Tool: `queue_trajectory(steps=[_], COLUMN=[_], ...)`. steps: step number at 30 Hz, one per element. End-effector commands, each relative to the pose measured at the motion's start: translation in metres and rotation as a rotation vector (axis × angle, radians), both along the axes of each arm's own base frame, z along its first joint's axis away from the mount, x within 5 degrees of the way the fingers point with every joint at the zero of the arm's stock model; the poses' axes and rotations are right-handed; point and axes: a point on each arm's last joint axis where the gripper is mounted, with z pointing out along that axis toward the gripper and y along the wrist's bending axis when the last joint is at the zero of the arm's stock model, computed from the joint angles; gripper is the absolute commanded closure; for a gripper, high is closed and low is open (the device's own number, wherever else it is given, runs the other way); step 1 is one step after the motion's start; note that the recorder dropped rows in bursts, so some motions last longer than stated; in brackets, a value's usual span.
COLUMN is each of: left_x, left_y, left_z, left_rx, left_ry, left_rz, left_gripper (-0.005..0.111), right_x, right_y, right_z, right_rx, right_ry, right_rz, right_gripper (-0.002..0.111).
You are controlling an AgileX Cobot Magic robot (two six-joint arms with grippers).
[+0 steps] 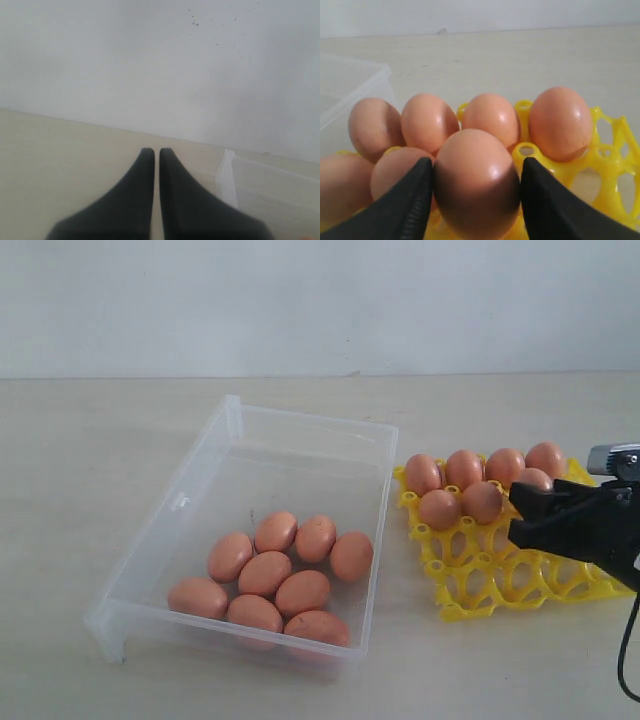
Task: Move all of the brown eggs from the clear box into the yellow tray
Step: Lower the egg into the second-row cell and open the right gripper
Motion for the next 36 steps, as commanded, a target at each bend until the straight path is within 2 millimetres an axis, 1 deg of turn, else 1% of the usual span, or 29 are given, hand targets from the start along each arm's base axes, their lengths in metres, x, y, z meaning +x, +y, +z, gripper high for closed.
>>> queue_trajectory(steps=[1,12,17,20,31,33,35,36], left_x=[0.0,0.0,0.0,0.0,0.0,0.0,0.0,0.0], left_y=[0.0,0.0,0.0,0.0,0.0,0.0,0.0,0.0], left_z=[0.001,0.001,0.001,0.001,0.001,0.001,0.001,0.001], left_rx=[-0.002,-0.002,-0.002,-0.002,-0.002,-0.002,-0.002,-0.002], left_ry=[-0.002,-0.002,-0.002,-0.002,-0.002,-0.002,-0.002,-0.002], left_rz=[-0.004,-0.004,-0.004,-0.004,-0.004,-0.004,-0.004,-0.004], left_gripper=[0.103,0.103,0.103,0.103,0.103,0.103,0.103,0.103], right_x=[0.006,0.008,0.017,0.017,0.017,0.017,0.017,0.017], right_y=[0.002,0.001,0.001,0.001,0.001,0.001,0.001,0.001], right_z=[0.002,0.003,0.003,-0.002,-0.001,-0.001,-0.001,-0.001], right_rx=[0.006,-0.032,-0.032,-0.028,-0.008,0.002,0.012,0.012], right_ry=[-0.029,-0.05,-0.067,-0.05,-0.043,-0.039,-0.035,-0.035], right_rz=[0.021,0.029,0.025,0.024,0.018,0.014,0.011,0.011], right_gripper=[0.109,0.109,0.109,0.109,0.108,0.104,0.093,0.084])
